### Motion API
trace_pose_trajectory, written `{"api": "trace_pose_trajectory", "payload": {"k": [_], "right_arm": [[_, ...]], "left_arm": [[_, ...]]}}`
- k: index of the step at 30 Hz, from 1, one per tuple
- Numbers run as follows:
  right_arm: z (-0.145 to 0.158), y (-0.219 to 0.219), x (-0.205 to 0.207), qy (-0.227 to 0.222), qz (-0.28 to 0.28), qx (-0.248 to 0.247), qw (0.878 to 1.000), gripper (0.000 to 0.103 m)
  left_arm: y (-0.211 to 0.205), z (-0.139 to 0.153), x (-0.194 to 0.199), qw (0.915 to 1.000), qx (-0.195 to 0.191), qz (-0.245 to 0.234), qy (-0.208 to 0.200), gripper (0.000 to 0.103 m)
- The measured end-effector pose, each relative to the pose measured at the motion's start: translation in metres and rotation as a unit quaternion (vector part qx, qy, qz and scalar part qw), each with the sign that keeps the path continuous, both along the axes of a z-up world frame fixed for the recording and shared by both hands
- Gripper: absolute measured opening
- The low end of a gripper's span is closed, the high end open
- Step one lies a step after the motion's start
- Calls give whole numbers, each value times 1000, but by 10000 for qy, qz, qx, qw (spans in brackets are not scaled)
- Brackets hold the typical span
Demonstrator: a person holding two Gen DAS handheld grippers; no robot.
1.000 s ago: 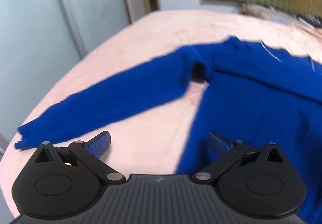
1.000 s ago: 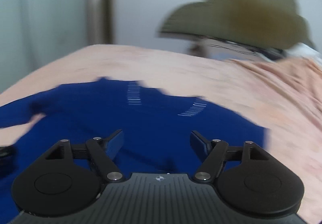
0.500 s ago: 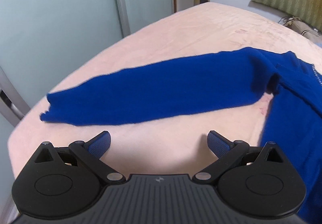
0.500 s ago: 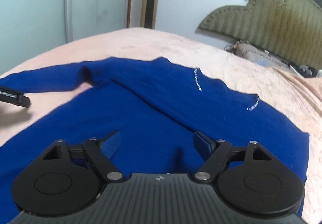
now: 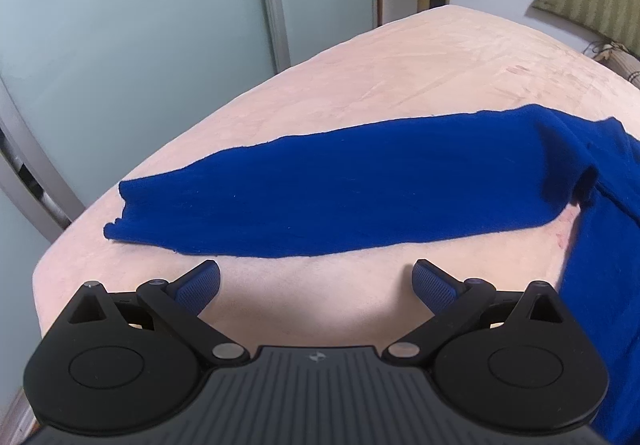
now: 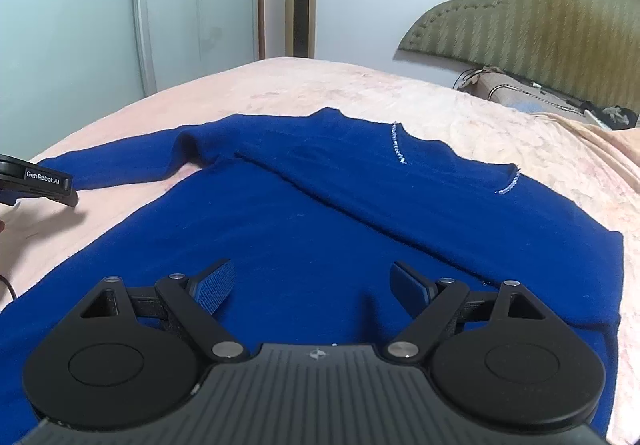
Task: Fold small clothes
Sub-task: 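Move the left tool to the other sleeve cuff and grasp it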
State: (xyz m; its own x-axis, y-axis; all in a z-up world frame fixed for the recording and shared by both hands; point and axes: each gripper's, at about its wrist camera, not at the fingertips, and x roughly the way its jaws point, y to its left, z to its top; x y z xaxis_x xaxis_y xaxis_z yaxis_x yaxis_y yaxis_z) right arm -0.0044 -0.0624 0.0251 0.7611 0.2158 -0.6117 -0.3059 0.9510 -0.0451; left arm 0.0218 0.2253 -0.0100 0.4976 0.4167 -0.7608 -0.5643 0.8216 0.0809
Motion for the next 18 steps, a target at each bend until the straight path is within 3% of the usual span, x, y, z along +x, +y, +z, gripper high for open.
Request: {"api": "trace_pose_trajectory", "payload": {"k": [4, 8, 11, 18], "right_arm": [[-1, 0, -2, 13, 19, 30, 10000, 87], [-3, 0, -3, 31, 14, 39, 10000, 87], [-4, -1, -3, 42, -18, 59, 10000, 87], [-6, -3, -1, 56, -94, 73, 9999, 88]], "left_arm": [[18, -3, -5, 9976, -620, 245, -184, 103], [49, -2, -23, 9818, -1500, 685, -944, 103], [75, -3, -38, 9605, -2105, 991, -1528, 103], [131, -18, -68, 8985, -3153, 1588, -2609, 103]]}}
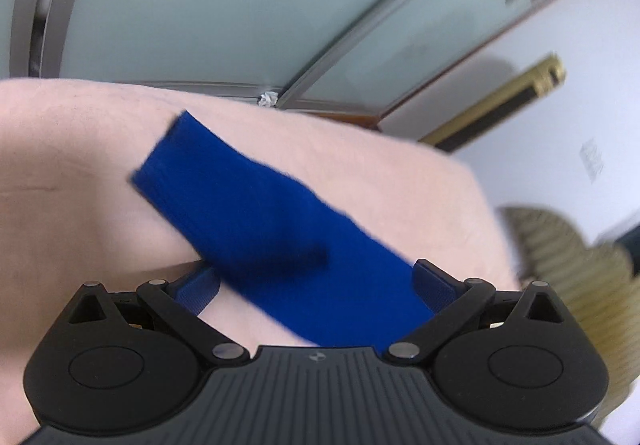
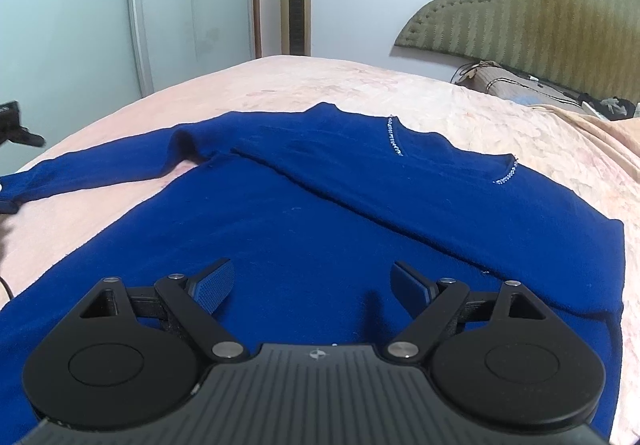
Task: Fold small clothes
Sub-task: 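Move the left tool to the other sleeve cuff and grasp it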
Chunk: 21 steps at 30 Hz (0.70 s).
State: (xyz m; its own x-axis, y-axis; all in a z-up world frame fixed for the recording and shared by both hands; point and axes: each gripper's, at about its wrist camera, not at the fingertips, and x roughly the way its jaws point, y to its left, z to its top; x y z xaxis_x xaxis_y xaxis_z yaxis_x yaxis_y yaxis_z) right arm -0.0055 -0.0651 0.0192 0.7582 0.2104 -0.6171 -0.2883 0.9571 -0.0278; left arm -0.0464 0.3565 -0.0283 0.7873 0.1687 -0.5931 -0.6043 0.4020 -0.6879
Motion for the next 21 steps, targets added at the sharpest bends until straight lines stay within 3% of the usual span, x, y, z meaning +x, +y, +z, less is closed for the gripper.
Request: {"api": "trace_pose_trajectory", "payload": {"k": [5, 7, 8, 10, 11, 12, 13, 14, 15, 18, 21], "right_arm": [[-2, 1, 1, 44, -17, -11, 10000, 89], [-3, 3, 1, 50, 22, -44, 10000, 89], [-3, 4, 0, 50, 40, -61, 10000, 89], [-4, 5, -1, 45, 74, -92, 9999, 89], [-3, 5, -1, 42, 83, -97, 9999, 89], [-3, 5, -1, 38, 88, -97, 9999, 90], [-3, 5, -1, 36, 86, -94, 9999, 90], [-3, 5, -1, 35, 78, -88, 9999, 90], [-3, 4, -2, 31, 73, -78, 9999, 90], [-2, 2, -2, 30, 57, -45, 10000, 90], [-2, 0, -4, 6, 41, -32, 10000, 90]], "left_arm": [[29, -11, -10, 9957, -598, 423, -562, 102], [30, -11, -12, 9941, -669, 582, -618, 100], [30, -11, -13, 9940, -654, 654, -583, 93], [24, -6, -14, 9959, -466, 692, -347, 64], [22, -4, -14, 9969, -361, 670, -188, 40], [21, -4, -12, 9976, -305, 629, -15, 28], [21, -5, -12, 9977, -300, 605, 78, 23], [21, -3, -9, 9977, -311, 594, 124, 10], [21, -4, -10, 9980, -258, 553, 176, 9], [5, 13, -2, 9974, 480, 419, 339, 6], [-8, 37, 7, 9897, 1335, 277, 431, 6]]}}
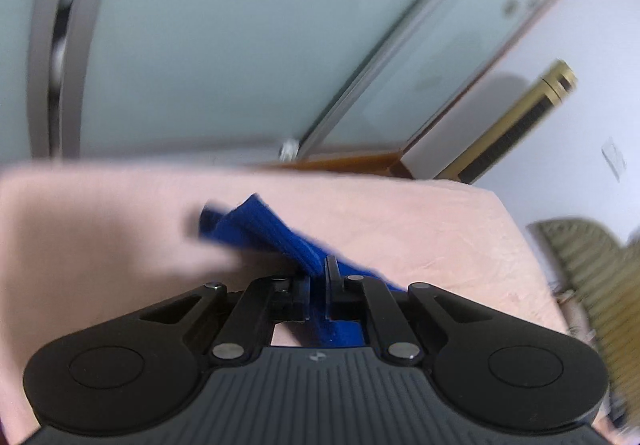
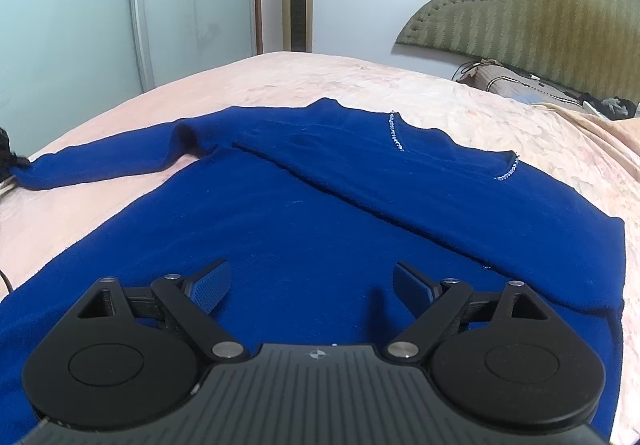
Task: Fold small clothes
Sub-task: 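Move the left tool to the other sleeve cuff and grasp it, then lift the sleeve with the left tool and fold it across the body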
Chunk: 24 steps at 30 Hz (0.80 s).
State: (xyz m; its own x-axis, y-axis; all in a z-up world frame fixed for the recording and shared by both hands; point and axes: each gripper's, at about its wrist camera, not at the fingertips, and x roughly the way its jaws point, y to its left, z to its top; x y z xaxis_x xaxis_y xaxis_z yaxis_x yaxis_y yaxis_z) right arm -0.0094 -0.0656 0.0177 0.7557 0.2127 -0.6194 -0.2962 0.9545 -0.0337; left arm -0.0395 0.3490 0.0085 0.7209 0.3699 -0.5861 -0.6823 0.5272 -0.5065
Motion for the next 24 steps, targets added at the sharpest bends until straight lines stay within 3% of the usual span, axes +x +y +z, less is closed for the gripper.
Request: {"api": "trace_pose_trajectory", "payload": {"k": [3, 6, 10, 15, 17, 19, 24], "right_arm": [[1, -6, -2, -17, -53, 44, 10000, 90], [3, -14, -3, -34, -138, 97, 9999, 90], [3, -26, -6, -38, -295, 165, 9994, 91], [1, -44, -7, -10, -540, 299, 9981, 91], [1, -52, -6, 16, -674, 433, 9968, 91], [1, -60, -6, 24, -812, 526, 9953, 91], [-1, -75, -9, -10, -1080, 483, 9930, 94]], "left_arm": [[-4, 24, 16, 9972, 711, -14, 215, 6], [-1, 53, 34, 9922, 1188, 227, 319, 6], [-17, 88, 71, 9776, 2038, 431, 287, 6], [-87, 118, 113, 9608, 2695, -639, -109, 6], [-127, 121, 129, 9488, 2802, -1439, -232, 6], [-166, 116, 143, 9311, 2898, -2196, -277, 6], [-265, 95, 159, 8719, 3256, -3643, -334, 6]]}}
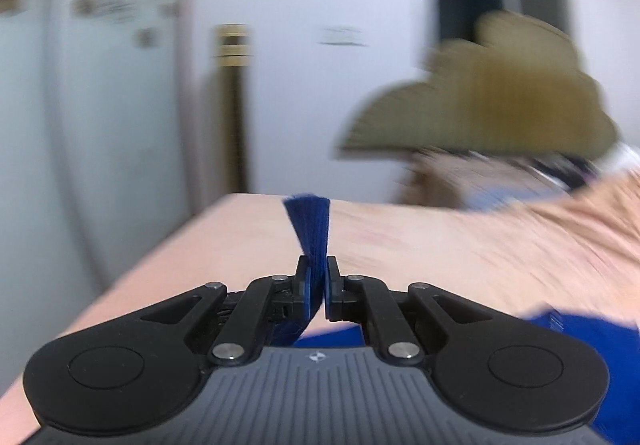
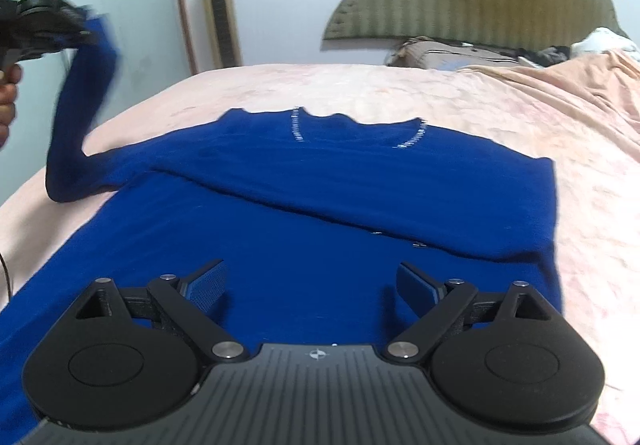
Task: Fold small clothes
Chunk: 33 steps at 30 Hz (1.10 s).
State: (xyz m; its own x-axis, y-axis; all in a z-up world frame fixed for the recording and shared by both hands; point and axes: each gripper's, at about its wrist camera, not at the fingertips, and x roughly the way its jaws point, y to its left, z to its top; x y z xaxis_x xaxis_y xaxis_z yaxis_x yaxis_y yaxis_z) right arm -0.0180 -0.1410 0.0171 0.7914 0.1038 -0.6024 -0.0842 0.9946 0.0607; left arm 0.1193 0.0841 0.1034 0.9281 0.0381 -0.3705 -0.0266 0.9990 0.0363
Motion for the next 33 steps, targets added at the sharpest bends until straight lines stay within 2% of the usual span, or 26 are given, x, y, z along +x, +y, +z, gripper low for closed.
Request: {"api": "trace_pose_trajectory", "payload": {"k": [4, 7, 11, 14, 16, 18, 19, 20, 22, 26, 29, 33], "right_arm": [[-2, -13, -2, -1, -213, 80, 9997, 94], [-1, -24, -3, -67, -391, 92, 9992, 94], [1, -42, 0, -126, -678, 111, 9976, 94], [2, -56, 4, -137, -848, 172, 9962, 94], [2, -62, 9, -143, -903, 224, 9956, 94], [3, -65, 15, -147, -930, 239, 9953, 94], [3, -65, 18, -164, -943, 237, 9951, 94], [4, -65, 21, -186, -960, 241, 9949, 94], [8, -64, 29, -268, -935, 338, 9947, 94], [15, -53, 51, -359, -640, 570, 9957, 94], [11, -41, 81, -143, -247, 1079, 9938, 92], [-10, -22, 127, 482, 202, 1857, 9812, 85]], "left_arm": [[-51, -22, 3, 9973, 253, -685, 126, 6], [-79, -43, 2, 9930, 213, -1057, 483, 6], [-104, -77, 13, 9785, 164, -1534, 1369, 7], [-109, -93, 12, 9633, -3, -1773, 2017, 12], [-105, -96, 6, 9535, -228, -2058, 2188, 28], [-98, -93, -7, 9455, -440, -2343, 2217, 79], [-95, -89, -15, 9438, -531, -2439, 2167, 88], [-90, -84, -24, 9459, -590, -2469, 2019, 91], [-80, -77, -43, 9584, -331, -2275, 1693, 92], [-51, -79, -57, 9806, 199, -1356, 1400, 92], [-27, -90, -64, 9866, 288, -761, 1416, 92], [-11, -108, -67, 9859, 254, -355, 1614, 92]]}}
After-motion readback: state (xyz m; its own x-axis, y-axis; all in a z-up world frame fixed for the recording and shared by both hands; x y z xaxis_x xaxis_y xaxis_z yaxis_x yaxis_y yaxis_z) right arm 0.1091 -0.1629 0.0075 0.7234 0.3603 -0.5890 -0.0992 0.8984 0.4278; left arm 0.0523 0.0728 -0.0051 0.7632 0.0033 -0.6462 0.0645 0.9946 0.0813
